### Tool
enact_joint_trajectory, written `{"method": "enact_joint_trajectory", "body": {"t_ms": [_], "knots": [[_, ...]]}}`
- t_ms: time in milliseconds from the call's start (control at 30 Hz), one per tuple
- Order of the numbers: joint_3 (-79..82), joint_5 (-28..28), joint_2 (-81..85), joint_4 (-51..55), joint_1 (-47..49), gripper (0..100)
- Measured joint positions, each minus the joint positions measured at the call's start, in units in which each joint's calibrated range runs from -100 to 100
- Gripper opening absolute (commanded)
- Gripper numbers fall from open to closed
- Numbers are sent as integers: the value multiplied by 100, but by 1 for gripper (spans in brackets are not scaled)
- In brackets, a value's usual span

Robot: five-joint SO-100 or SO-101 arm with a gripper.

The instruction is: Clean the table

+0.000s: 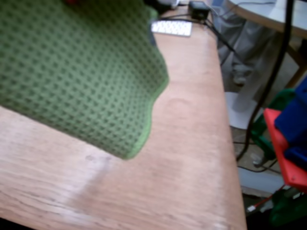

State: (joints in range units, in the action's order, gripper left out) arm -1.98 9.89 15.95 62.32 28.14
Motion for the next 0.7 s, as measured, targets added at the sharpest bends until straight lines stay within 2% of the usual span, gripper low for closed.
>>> {"method": "enact_joint_trajectory", "body": {"t_ms": [167, 400, 633, 700], "knots": [[18, -352, -1401, -25, 28, 0], [-36, -400, -3147, -141, 19, 1], [-2200, -459, -5335, -580, 47, 1], [-2362, -488, -5534, -580, 47, 1]]}}
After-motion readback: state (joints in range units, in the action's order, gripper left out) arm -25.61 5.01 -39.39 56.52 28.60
